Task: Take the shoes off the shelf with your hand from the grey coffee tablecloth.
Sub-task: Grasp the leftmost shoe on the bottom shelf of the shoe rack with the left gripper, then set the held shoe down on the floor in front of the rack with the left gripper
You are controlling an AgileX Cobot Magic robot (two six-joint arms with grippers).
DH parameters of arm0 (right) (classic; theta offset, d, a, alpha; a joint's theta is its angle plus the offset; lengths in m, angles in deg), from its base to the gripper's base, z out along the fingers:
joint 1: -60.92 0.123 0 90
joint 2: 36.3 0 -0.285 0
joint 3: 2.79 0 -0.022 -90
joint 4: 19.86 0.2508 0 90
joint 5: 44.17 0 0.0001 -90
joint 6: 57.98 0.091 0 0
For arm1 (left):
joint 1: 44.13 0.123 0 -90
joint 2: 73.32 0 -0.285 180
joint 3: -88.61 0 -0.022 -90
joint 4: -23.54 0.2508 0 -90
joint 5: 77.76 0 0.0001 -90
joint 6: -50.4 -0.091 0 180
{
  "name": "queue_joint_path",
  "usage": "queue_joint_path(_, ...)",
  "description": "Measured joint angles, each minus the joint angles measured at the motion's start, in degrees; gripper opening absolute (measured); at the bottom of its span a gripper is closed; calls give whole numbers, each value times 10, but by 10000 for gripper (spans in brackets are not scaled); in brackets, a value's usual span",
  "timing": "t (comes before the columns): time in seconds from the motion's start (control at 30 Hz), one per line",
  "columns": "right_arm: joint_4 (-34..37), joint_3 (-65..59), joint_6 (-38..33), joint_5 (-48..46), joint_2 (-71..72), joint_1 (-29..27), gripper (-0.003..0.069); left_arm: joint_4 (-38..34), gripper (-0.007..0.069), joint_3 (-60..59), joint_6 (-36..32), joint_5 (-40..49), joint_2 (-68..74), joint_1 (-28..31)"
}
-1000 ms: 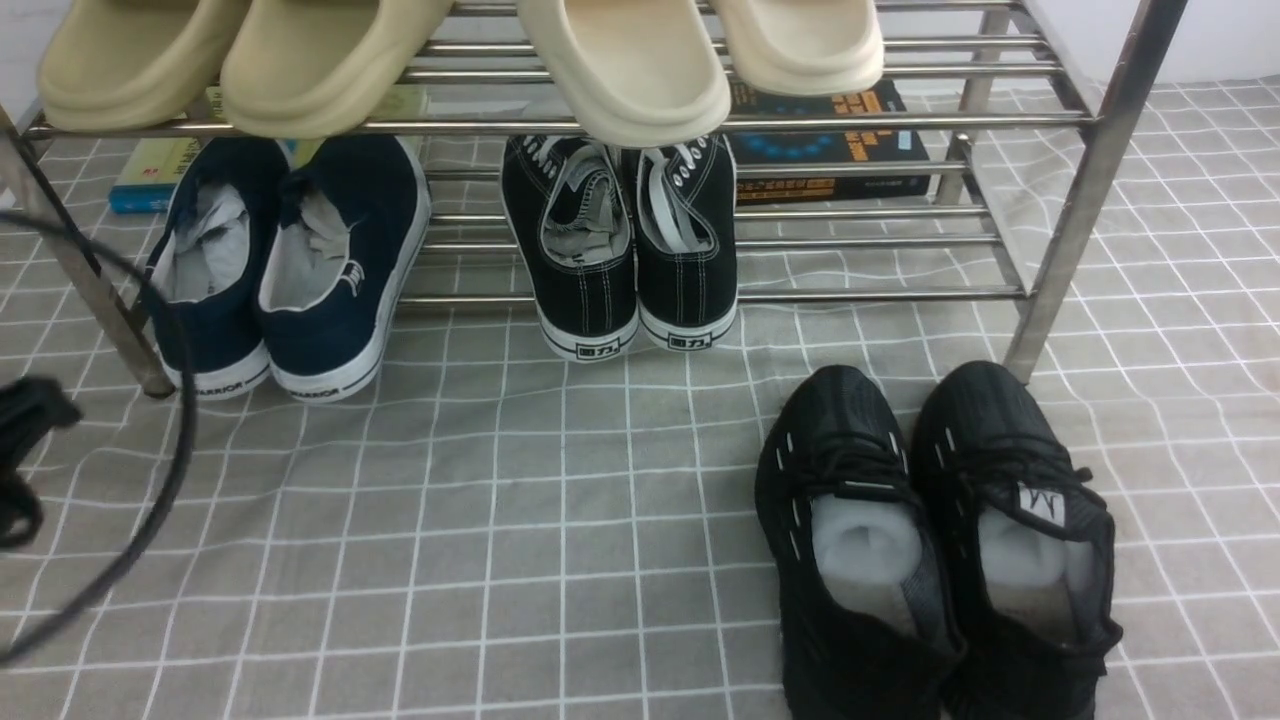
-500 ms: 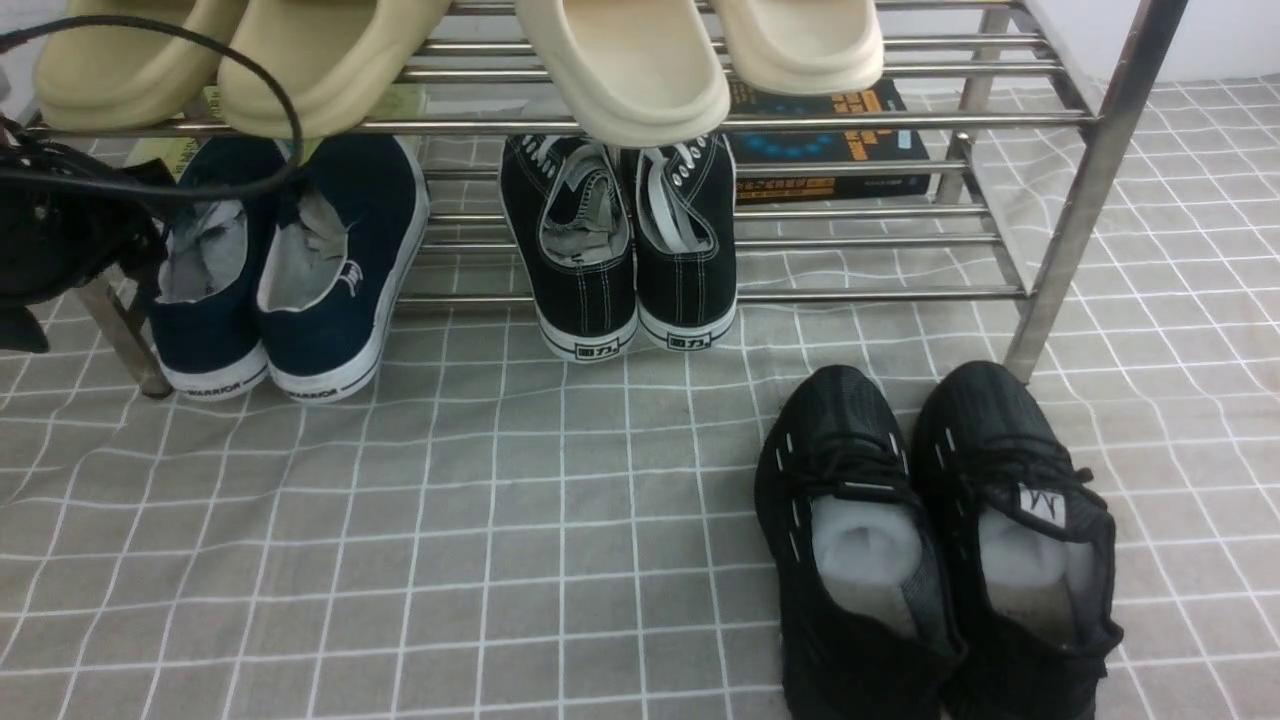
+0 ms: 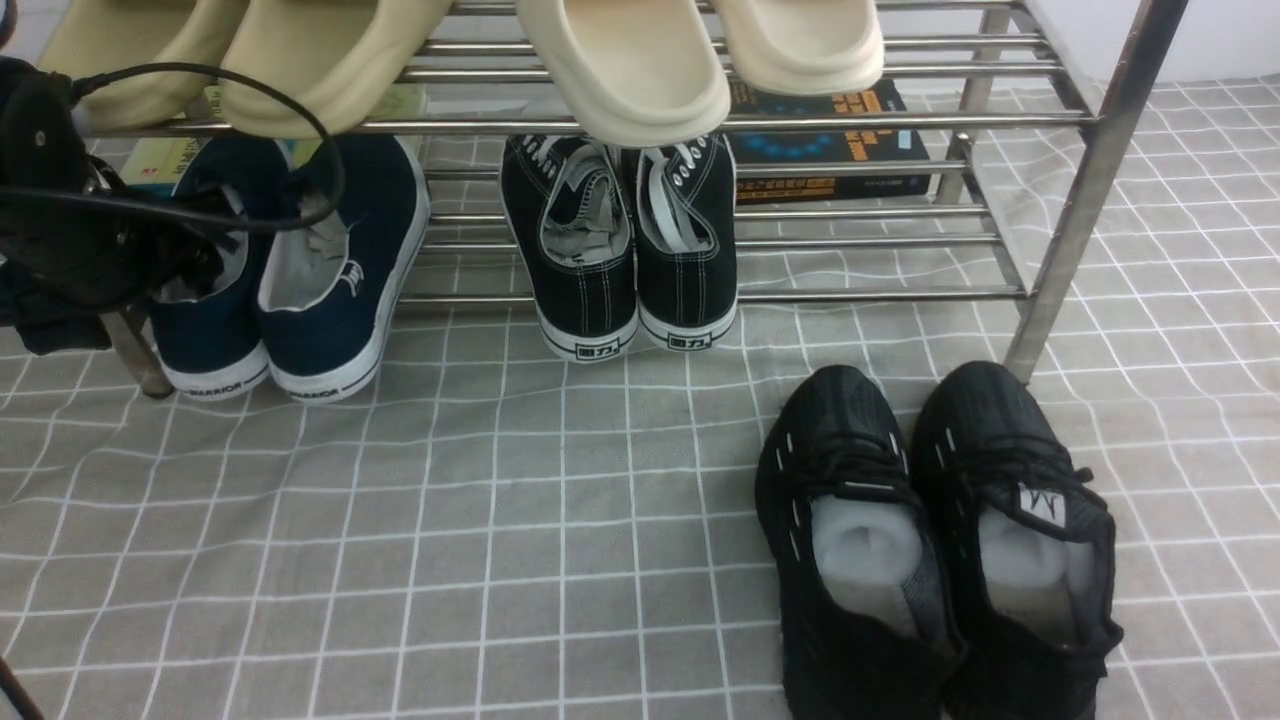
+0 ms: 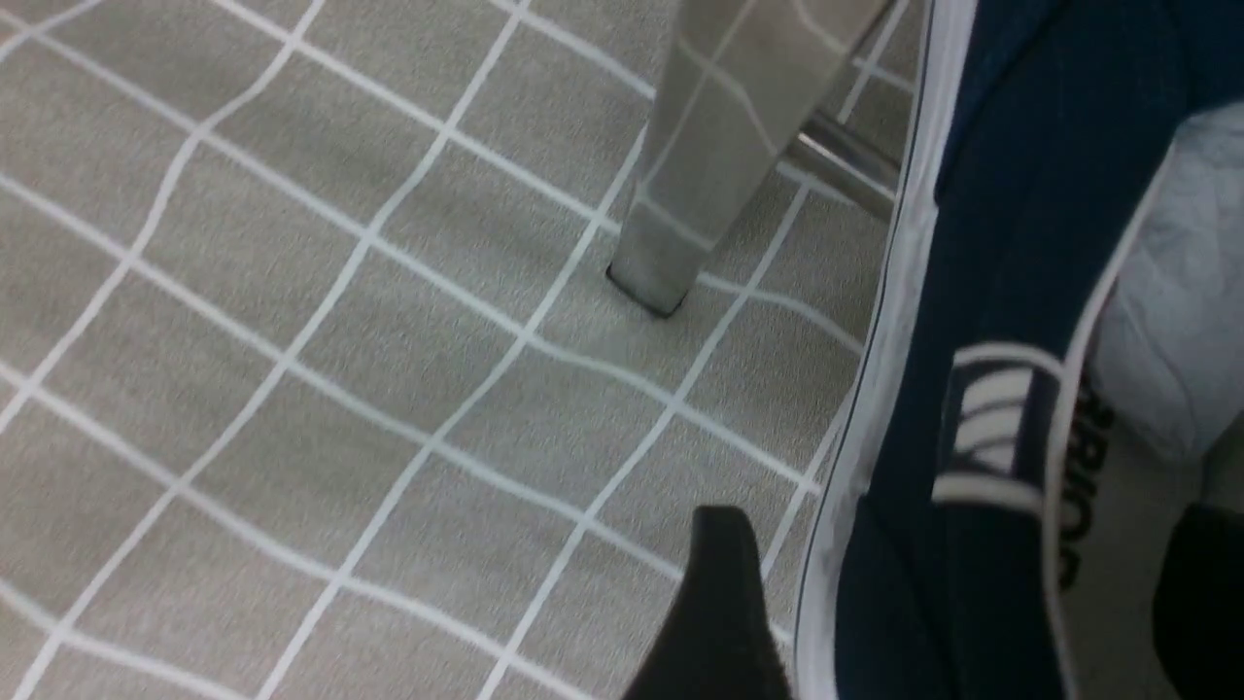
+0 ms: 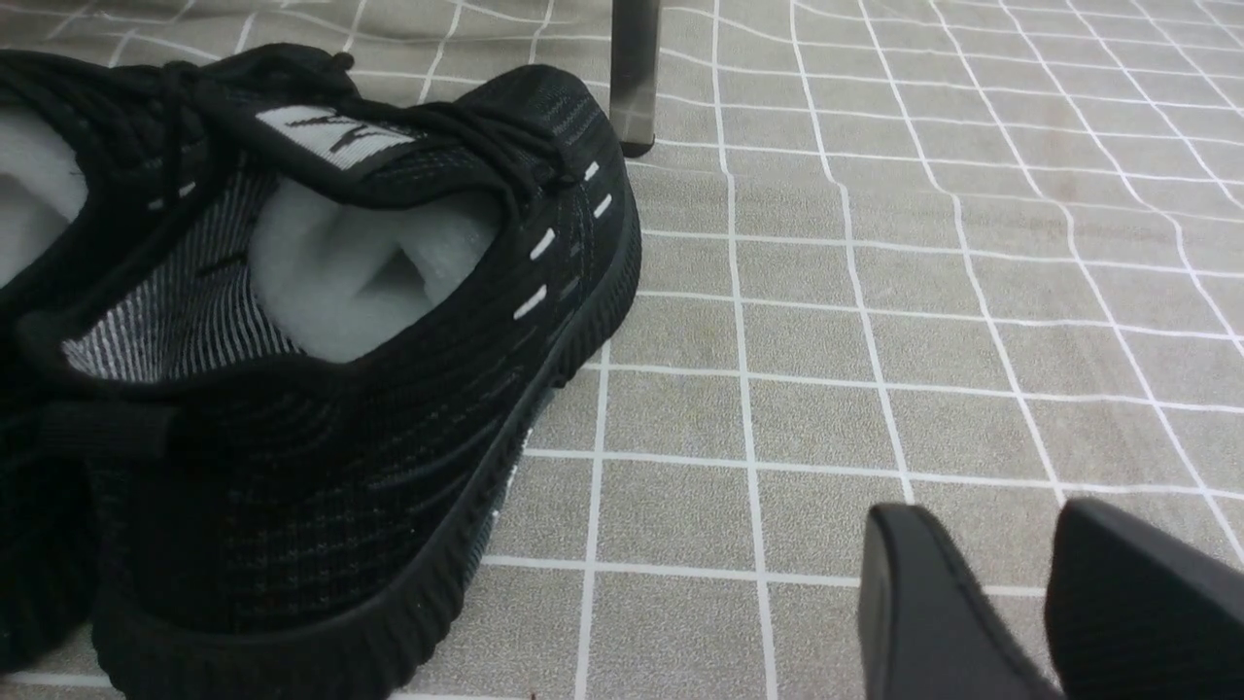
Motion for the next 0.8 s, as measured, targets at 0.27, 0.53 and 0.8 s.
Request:
queue_joint_path(0.27, 0, 0, 0, 0, 0, 0, 232, 6, 487, 1, 11, -27, 37, 0)
queue_joint_path(0.53, 0, 0, 0, 0, 0, 0, 236, 21, 108, 1, 26, -12, 44, 1)
queue_joint_path(0.8, 0, 0, 0, 0, 0, 0, 237, 16, 39, -1, 18, 120, -24, 31)
